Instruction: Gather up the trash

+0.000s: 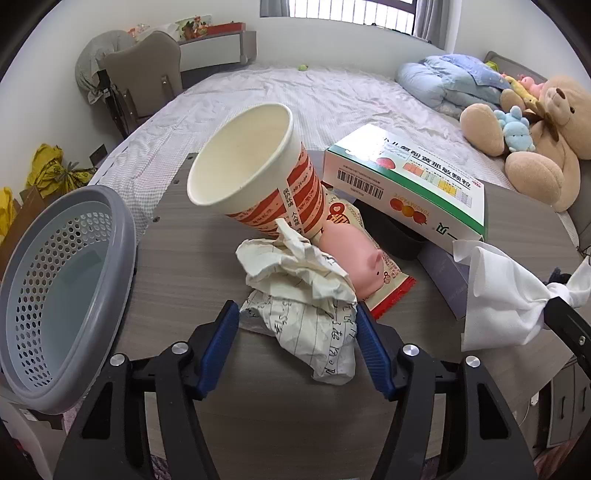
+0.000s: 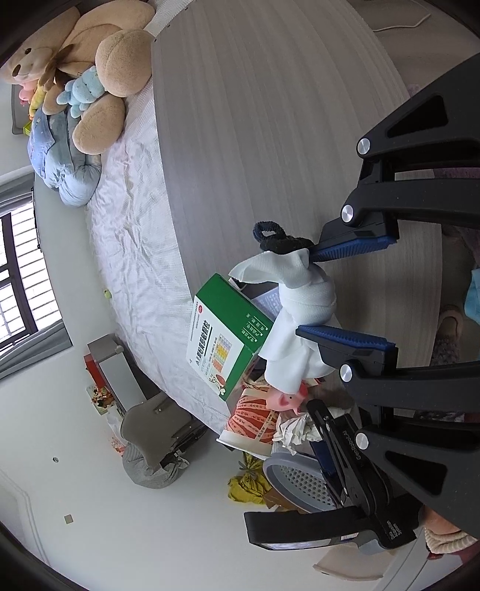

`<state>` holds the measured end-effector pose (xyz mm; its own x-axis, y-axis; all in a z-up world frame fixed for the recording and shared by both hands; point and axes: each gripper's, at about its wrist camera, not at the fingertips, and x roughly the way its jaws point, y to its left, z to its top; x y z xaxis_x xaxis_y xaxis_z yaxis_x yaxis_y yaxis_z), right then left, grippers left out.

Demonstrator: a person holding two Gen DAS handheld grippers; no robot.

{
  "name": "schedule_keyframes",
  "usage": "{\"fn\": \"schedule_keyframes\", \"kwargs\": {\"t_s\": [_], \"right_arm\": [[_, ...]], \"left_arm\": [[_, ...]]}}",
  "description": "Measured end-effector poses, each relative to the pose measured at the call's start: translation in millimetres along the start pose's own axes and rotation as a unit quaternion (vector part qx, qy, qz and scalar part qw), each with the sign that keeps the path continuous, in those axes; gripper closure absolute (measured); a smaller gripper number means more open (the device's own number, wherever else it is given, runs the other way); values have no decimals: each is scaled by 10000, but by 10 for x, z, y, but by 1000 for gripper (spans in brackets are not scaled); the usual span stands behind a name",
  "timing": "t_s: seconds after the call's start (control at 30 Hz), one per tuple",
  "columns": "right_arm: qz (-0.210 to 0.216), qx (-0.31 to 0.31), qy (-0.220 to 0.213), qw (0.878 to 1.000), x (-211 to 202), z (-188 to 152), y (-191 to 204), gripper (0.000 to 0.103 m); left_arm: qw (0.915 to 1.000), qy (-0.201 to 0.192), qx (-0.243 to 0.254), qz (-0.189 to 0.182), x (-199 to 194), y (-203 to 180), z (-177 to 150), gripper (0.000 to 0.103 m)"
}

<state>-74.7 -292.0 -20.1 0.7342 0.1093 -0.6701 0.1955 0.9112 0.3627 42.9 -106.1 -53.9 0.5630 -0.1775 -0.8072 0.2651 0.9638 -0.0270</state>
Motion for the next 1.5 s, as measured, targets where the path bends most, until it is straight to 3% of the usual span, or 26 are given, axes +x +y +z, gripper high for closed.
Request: {"fn": "schedule_keyframes", "kwargs": {"t_s": [0.43,0.87,1.07,1.27,1.5], "right_arm": [[-76,-166,-341,9993,-243,222,62,69],[-203,-660,-689,9952,-470,432,406,69],[-14,-1070,-508,9930,-287,354,740,69],[422,-1075,-158,9932,-13,371,960,69],[307,-1197,515,9910,311,141,1022,69]], "left_arm": [[9984,-485,237,150,-448,94,-43,45],[9955,-932,3,183,-856,456,76,45],[9941,-1015,-131,352,-914,662,75,45],[9930,-1009,-302,534,-909,888,58,44],[9931,-893,-503,576,-823,1077,49,45]]}}
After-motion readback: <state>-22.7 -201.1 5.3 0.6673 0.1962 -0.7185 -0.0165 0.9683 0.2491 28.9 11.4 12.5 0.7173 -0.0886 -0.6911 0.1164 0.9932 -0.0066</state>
